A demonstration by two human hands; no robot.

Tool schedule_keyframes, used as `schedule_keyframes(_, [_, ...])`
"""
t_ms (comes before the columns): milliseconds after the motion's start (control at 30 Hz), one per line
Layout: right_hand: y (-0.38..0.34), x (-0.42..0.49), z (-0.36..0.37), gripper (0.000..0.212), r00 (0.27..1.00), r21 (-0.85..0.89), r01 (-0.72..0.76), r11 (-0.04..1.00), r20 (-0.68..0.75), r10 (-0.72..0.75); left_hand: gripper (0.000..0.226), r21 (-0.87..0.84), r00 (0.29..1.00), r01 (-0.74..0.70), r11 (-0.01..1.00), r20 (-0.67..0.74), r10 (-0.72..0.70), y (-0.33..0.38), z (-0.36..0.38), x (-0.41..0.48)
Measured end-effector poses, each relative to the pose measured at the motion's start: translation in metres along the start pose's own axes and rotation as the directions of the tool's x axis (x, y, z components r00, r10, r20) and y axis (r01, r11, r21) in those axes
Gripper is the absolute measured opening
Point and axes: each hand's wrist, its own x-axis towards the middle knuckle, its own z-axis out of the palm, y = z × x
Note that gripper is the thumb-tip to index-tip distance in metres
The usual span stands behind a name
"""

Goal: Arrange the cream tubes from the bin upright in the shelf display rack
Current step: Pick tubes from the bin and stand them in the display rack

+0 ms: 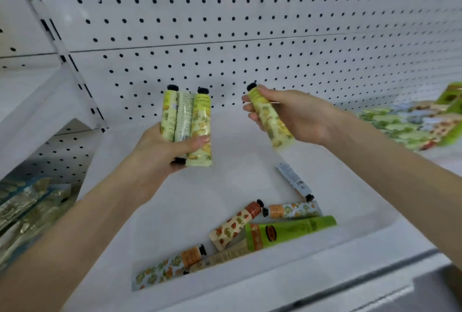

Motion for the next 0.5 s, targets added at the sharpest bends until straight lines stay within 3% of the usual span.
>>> schedule_keyframes(233, [-0.037, -0.084, -0.064, 0.045, 0.996, -0.306, -0.083, 0.948, -0.04, 0.074, 0.044, 0.002, 0.997, -0.061, 0.998, 0.042, 0.061, 0.032, 0.074, -0.002])
schedule_keyframes(400, [-0.066, -0.129, -0.137, 0.023, 0.996, -0.635, -0.092, 0.767, -0.045, 0.082, 0.043, -0.039, 0.995, -0.074, 0.996, 0.064, 0.076, 0.036, 0.154, 0.012])
schedule_keyframes(500, [-0.08, -0.144, -0.18, 0.03, 0.995, -0.703, -0.096, 0.705, -0.052, 0.083, 0.051, -0.09, 0.997, -0.053, 0.995, 0.046, 0.058, 0.04, 0.204, 0.026])
